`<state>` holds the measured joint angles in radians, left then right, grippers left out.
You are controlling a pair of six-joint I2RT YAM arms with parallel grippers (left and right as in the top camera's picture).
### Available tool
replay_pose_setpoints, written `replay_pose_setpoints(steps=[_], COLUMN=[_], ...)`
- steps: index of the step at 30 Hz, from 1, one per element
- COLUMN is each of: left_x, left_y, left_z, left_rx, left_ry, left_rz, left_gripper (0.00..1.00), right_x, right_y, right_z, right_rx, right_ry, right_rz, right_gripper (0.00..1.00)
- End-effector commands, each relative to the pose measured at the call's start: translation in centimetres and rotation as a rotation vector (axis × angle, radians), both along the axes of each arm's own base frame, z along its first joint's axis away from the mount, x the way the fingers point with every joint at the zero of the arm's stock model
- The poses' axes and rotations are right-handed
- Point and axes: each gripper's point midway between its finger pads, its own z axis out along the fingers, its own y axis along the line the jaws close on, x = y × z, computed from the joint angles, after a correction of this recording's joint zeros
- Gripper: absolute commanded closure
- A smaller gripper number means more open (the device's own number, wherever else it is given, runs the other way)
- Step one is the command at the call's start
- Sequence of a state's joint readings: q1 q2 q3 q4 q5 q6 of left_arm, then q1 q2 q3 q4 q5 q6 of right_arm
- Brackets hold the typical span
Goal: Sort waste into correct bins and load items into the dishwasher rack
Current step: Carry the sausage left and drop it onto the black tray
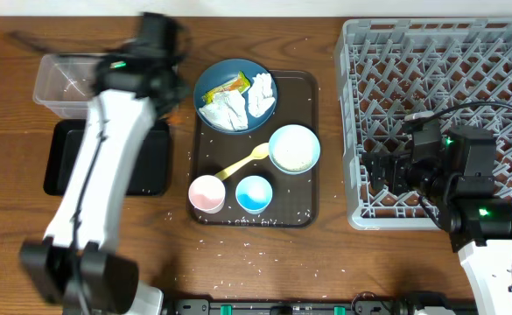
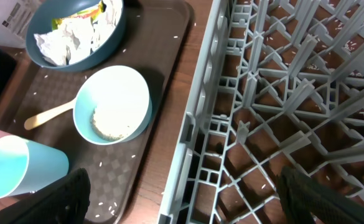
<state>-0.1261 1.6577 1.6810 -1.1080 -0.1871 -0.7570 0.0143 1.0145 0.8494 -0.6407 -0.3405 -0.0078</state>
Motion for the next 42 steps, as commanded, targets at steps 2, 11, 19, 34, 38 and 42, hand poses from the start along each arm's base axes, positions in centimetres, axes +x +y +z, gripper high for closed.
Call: replay_pose_setpoints(steps=[2,11,19,34,38,42], left_x=[-2.4,-5.9,-6.2,-7.4,-6.4,-3.4], left_y=[3.3,6.5,7.9,8.3,8.3,6.7], left_z=[-0.1,-7.5,-16.3,-20.6,-19.3,-14.5], left_rx=[0.01,-0.033,-0.086,-0.085,-0.065,-0.083], left_ry=[0.071,0.209,0.12,0.073,0.057,-0.022], left_rz=[0.092,0.349,0.524,0.544,0.445,0.183], left_gripper=[0.86,0.86,0.85,0.49,0.44,0.39], right_x=[0.3,0.2,0.2,0.1,0.1,0.1], right_y=[0.0,0.0,0.0,0.0,0.0,0.0], right_z=[0.7,0.7,0.7,0.6,0.6,0.6], right_rx=[0.003,0.006,0.008,0.008,0.007,0.008], right_ry=[-0.015,-0.014,-0.012,-0.007,-0.007,-0.007], right_rz=[-0.007,-0.004,-0.007,-0.007,-0.007,-0.007], right_gripper=[0.06,0.06,0.06,0.05,0.05,0.05])
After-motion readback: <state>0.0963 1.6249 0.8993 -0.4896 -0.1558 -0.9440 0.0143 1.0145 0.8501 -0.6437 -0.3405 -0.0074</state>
